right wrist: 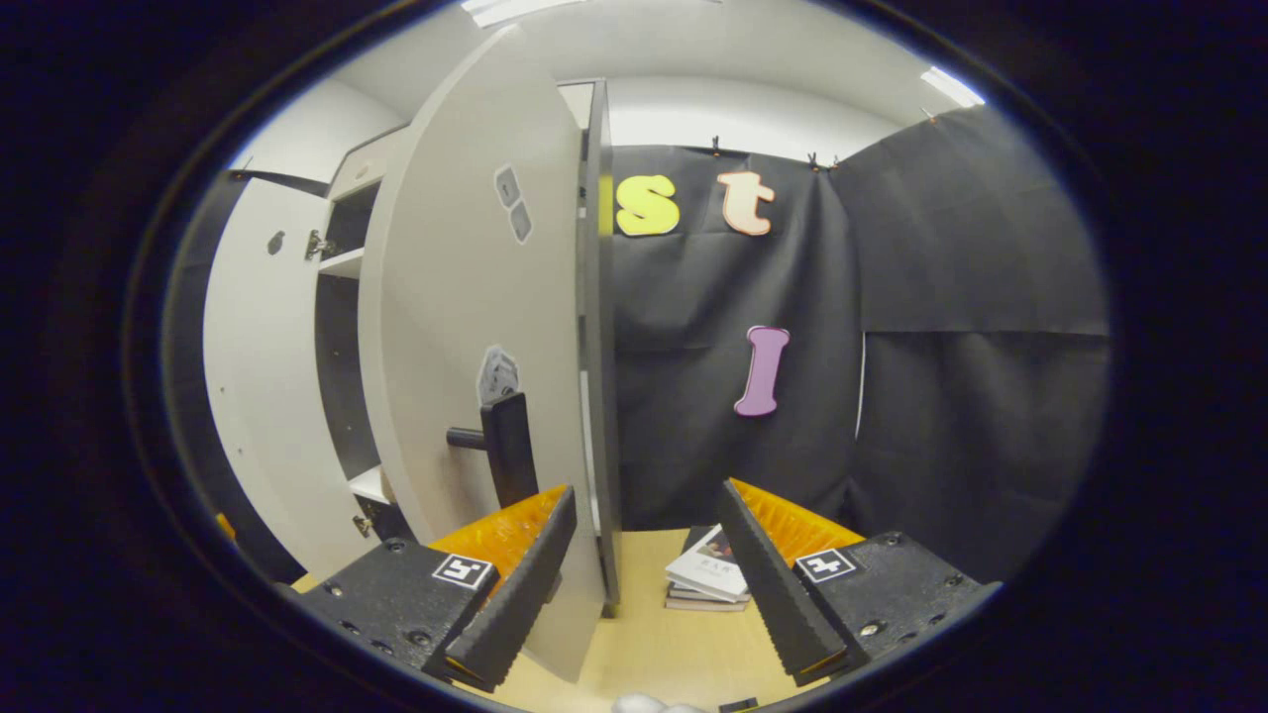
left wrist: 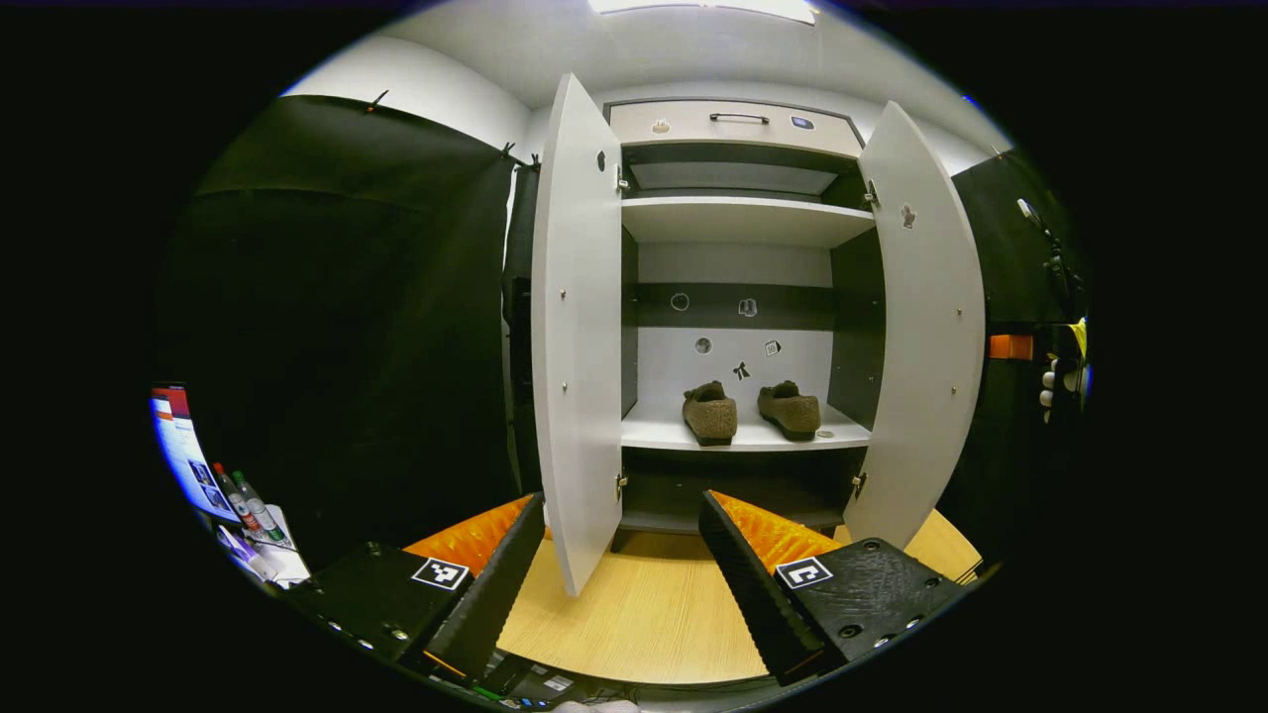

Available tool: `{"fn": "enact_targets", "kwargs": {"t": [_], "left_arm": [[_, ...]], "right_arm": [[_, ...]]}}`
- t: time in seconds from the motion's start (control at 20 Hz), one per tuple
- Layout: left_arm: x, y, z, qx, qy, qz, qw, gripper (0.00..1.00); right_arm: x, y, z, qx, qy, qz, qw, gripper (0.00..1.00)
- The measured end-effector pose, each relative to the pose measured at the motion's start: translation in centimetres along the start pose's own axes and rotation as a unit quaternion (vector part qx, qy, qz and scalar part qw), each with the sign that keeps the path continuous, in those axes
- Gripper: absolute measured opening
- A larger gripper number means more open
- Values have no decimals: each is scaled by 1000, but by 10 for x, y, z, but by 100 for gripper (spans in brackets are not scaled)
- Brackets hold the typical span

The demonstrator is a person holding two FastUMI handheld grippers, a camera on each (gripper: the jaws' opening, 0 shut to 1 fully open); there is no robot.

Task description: Grab one shoe with the right hand and put it into the shoe cabinet, grab the other shoe with the left hand and put it into the shoe cabinet; then close the right door with the right hand and the left door with the left hand.

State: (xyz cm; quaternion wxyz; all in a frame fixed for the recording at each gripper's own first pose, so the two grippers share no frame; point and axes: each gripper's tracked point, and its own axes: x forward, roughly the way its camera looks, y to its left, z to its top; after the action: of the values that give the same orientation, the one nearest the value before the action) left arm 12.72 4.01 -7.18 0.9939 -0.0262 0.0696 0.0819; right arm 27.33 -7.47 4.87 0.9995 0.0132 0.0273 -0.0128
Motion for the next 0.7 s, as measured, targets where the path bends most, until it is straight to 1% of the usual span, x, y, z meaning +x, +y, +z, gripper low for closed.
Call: {"fn": "enact_targets", "kwargs": {"t": [0.1, 0.25, 0.3, 0.35, 0.4, 0.45, 0.6, 0.7], "left_arm": [[-3, 11, -2, 0, 4, 3, 1000, 96], [-6, 29, -4, -4, 6, 9, 1000, 96], [-6, 34, -6, -5, 6, 10, 1000, 96], [-7, 40, -7, -8, 8, 10, 1000, 96], [-6, 44, -8, -9, 9, 9, 1000, 96], [-6, 49, -9, -9, 11, 8, 1000, 96], [-2, 65, -9, -5, 11, 4, 1000, 96], [4, 79, -10, -2, 12, 1, 1000, 96]], "right_arm": [[3, 28, -1, -2, -3, 22, 1000, 96], [9, 62, -4, -3, -4, 39, 999, 97], [10, 72, -5, -2, -3, 49, 999, 90], [10, 86, -6, 1, -2, 62, 998, 97], [8, 99, -8, 4, -1, 74, 997, 97], [6, 108, -9, 3, 0, 78, 997, 97], [-9, 124, -14, -13, -2, 70, 997, 99], [-22, 134, -19, -13, 1, 69, 998, 98]]}}
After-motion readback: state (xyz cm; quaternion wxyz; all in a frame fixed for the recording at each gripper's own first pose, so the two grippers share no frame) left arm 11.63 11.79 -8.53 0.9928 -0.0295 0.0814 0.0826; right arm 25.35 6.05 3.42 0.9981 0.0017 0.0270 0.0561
